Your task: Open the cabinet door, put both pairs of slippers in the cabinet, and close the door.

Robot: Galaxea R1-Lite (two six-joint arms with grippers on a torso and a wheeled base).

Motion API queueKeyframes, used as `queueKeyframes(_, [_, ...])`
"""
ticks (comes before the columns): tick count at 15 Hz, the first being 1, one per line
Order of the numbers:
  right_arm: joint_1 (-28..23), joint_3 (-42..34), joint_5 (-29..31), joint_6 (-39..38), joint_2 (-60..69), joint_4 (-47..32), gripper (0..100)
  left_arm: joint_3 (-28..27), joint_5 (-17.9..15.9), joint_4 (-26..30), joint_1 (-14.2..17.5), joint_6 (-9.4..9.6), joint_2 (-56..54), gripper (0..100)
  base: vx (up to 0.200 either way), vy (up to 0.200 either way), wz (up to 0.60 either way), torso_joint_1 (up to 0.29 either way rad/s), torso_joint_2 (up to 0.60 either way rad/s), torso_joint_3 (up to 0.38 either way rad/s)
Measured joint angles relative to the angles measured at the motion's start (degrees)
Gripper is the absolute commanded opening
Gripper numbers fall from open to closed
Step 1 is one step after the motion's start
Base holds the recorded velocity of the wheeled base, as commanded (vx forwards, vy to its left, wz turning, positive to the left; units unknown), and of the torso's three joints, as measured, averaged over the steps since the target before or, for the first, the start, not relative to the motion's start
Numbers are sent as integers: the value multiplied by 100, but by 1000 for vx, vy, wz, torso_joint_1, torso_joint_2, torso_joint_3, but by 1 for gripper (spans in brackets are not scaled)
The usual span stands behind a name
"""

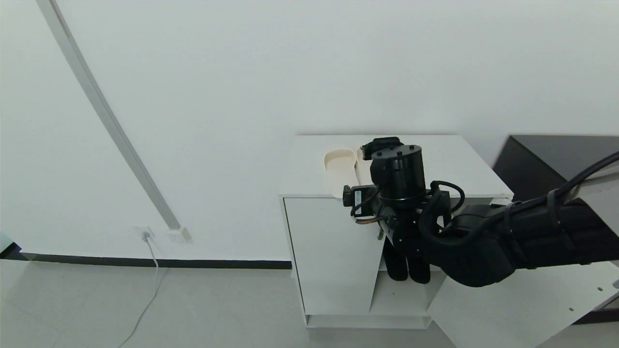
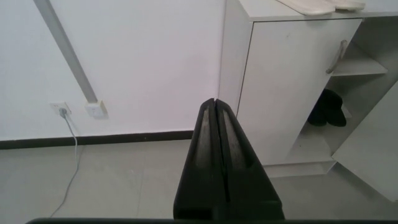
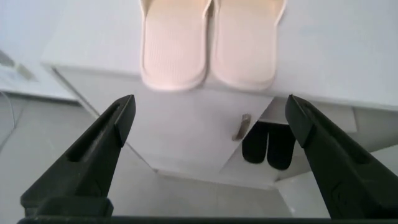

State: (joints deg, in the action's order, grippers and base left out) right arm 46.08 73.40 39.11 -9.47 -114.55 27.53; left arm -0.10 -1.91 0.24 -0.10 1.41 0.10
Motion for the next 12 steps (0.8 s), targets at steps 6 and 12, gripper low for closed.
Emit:
queueKeyframes(6, [-66, -96, 22, -95, 2, 110, 100, 0, -2, 0, 2, -2, 0, 0, 200, 0, 0, 3, -2, 3])
queueKeyframes(12, [-61, -505, -110, -137, -71, 463, 100, 0, 0, 2, 2, -9, 0, 0, 133, 0, 0, 3, 0, 2])
